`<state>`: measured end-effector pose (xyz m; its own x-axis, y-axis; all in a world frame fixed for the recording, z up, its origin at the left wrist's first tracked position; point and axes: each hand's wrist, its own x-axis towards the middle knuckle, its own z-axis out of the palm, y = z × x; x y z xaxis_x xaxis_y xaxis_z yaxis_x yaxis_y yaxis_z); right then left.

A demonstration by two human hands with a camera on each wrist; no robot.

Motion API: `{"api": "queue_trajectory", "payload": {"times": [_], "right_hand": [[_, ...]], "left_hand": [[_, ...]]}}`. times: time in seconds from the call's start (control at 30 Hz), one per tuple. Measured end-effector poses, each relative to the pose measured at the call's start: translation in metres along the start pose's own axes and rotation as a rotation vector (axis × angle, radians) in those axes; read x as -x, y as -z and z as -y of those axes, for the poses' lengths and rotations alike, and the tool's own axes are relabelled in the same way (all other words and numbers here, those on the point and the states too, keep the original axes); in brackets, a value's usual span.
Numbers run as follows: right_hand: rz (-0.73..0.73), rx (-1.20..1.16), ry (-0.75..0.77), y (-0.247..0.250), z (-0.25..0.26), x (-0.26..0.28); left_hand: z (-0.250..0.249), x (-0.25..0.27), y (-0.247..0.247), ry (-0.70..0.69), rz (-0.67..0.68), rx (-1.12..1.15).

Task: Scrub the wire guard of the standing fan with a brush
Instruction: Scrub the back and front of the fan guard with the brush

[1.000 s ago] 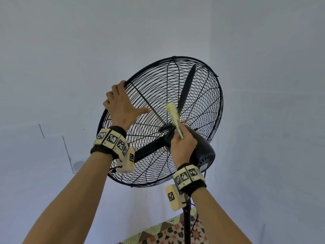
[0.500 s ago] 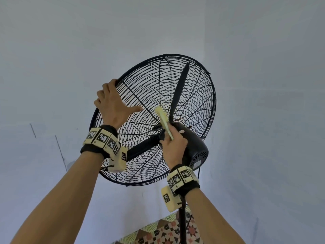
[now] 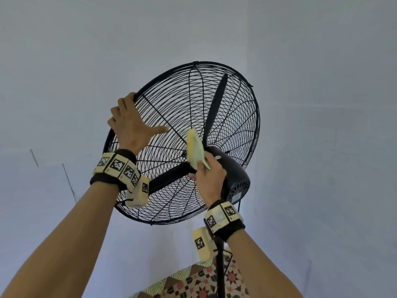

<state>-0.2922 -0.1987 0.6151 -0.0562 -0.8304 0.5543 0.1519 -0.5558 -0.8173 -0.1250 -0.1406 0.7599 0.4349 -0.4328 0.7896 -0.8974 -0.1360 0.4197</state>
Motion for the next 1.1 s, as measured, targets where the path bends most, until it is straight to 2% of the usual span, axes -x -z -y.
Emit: {"api": "queue_trajectory", "payload": {"times": [0.17, 0.23, 0.4, 0.47, 0.6, 0.67, 0.83, 1.0, 1.07, 1.1], "right_hand": [[-0.304, -0.236, -0.074, 0.006, 0.013, -0.016], [-0.291, -0.239, -0.093, 0.005, 0.019, -0.016], [0.07, 0.103, -0.131, 0.01, 0.017, -0.011], [0.036, 0.091, -0.123, 0.02, 0.02, -0.019], [-0.177, -0.047, -0.146, 0.024, 0.028, -0.034], [-0.166, -0.028, -0.145, 0.018, 0.025, -0.03], [0.032, 0.154, -0.126, 0.017, 0.012, -0.024], [-0.258, 0.093, -0.147, 0.023, 0.021, -0.04], [-0.278, 0.114, -0.128, 0.018, 0.019, -0.037], [-0.232, 0.123, -0.111, 0.016, 0.015, -0.034]], "left_hand": [[-0.007, -0.001, -0.002, -0.035, 0.002, 0.005], [-0.007, -0.001, -0.003, -0.03, 0.002, 0.002], [0.002, 0.0, -0.001, -0.009, -0.008, 0.006], [0.0, 0.001, -0.001, -0.023, -0.001, 0.012], [-0.008, 0.002, -0.002, -0.057, -0.002, 0.033], [-0.007, 0.002, -0.002, -0.052, 0.0, 0.036], [0.004, 0.0, 0.001, -0.022, 0.012, 0.031], [-0.006, 0.002, -0.001, -0.058, 0.007, 0.047], [-0.008, 0.001, -0.001, -0.06, 0.009, 0.045], [-0.007, 0.0, -0.002, -0.055, 0.011, 0.045]]}}
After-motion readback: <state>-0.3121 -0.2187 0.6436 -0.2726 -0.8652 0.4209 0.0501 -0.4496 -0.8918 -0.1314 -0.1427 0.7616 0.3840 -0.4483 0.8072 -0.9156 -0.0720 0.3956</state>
